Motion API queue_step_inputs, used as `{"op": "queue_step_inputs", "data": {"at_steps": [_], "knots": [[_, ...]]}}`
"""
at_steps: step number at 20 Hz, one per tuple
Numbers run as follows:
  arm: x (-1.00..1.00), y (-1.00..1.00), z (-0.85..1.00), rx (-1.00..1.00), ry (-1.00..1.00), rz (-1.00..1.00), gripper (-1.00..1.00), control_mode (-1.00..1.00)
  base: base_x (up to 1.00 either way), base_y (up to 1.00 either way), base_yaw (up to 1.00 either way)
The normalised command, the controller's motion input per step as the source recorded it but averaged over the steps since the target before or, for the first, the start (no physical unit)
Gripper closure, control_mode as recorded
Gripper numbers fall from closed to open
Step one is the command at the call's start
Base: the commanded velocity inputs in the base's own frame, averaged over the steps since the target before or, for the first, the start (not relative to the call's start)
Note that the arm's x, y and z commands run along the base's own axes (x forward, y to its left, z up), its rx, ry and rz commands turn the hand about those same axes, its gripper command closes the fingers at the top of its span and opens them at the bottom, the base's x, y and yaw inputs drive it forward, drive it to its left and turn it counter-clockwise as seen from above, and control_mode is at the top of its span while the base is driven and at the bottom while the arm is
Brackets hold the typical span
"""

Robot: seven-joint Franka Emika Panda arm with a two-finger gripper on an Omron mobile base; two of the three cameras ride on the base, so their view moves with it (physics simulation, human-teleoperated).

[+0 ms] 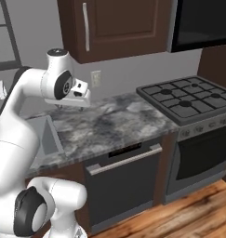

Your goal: Open the dishwasher door and pull out the top rack.

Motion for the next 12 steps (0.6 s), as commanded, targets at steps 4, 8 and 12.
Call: {"op": "queue_step_inputs", "data": {"at_steps": [4,8,12], "knots": [[0.00,0.00,0.00,0.00,0.00,0.00,-1.00,1.00,0.00,0.42,-0.06],[0.00,0.00,0.00,0.00,0.00,0.00,-1.00,1.00,-0.01,0.39,-0.09],[0.00,0.00,0.00,0.00,0.00,0.00,-1.00,1.00,0.00,0.49,-0.12]]}}
